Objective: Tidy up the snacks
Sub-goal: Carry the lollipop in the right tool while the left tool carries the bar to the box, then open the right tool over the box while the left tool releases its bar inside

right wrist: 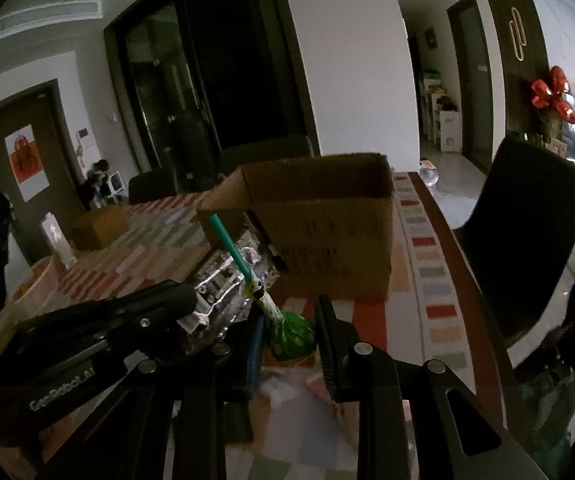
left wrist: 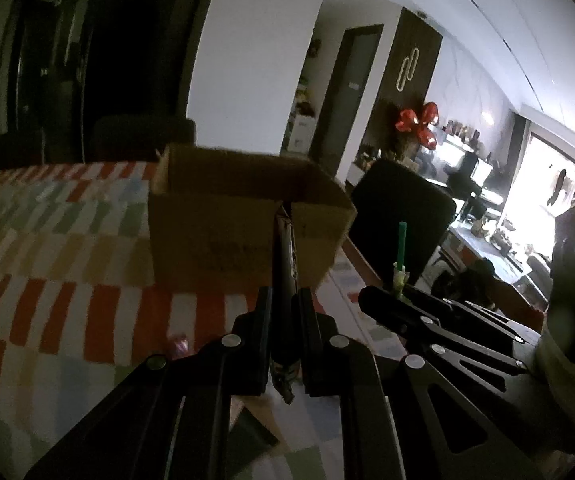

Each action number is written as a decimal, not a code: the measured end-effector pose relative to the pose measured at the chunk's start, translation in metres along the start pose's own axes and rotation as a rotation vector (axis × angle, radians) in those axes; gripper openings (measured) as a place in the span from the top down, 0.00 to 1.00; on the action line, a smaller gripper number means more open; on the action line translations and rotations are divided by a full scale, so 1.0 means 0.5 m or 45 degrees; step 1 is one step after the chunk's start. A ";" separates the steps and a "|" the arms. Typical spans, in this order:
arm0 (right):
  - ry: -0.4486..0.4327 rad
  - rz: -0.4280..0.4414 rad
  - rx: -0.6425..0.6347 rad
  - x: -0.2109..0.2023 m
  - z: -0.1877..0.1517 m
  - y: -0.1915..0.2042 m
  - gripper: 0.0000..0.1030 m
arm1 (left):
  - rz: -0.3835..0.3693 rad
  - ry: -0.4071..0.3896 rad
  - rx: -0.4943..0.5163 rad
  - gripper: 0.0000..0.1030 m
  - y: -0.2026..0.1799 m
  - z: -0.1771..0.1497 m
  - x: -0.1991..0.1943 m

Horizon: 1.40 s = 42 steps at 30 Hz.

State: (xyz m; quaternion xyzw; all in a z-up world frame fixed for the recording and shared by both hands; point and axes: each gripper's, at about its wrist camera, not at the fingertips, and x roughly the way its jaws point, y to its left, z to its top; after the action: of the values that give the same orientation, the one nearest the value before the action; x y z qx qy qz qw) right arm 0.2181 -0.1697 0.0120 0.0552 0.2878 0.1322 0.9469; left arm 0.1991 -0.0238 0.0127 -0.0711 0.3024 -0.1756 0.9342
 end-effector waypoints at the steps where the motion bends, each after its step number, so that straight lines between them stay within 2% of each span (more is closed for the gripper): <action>1: -0.008 0.005 0.000 0.005 0.011 0.001 0.75 | 0.002 -0.007 0.001 0.87 0.001 0.006 -0.001; 11: -0.030 0.024 0.007 0.065 0.102 -0.003 0.75 | 0.068 -0.101 0.065 0.87 0.028 0.100 0.025; 20: -0.018 -0.016 0.009 0.134 0.188 -0.024 0.75 | 0.123 -0.110 0.113 0.87 0.057 0.178 0.082; 23: -0.006 -0.040 0.002 0.162 0.209 -0.031 0.75 | 0.135 -0.095 0.115 0.87 0.070 0.200 0.108; 31: 0.074 -0.070 0.002 0.234 0.243 -0.051 0.75 | 0.131 0.022 0.069 0.87 0.102 0.247 0.201; 34: 0.114 -0.078 0.002 0.259 0.249 -0.059 0.74 | 0.185 0.068 0.043 0.86 0.119 0.263 0.234; 36: 0.142 -0.112 0.005 0.267 0.249 -0.058 0.57 | 0.225 0.071 0.046 0.78 0.125 0.262 0.235; 38: 0.132 -0.124 0.009 0.257 0.243 -0.058 0.54 | 0.259 0.057 0.064 0.62 0.124 0.255 0.221; 42: 0.118 -0.108 -0.002 0.233 0.229 -0.051 0.53 | 0.298 0.049 0.113 0.55 0.114 0.233 0.181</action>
State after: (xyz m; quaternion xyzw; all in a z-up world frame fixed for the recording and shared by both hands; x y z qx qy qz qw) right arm 0.3807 -0.1644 0.0408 0.0359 0.3334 0.0947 0.9373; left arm 0.3524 -0.0014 0.0445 0.0094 0.3183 -0.0798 0.9446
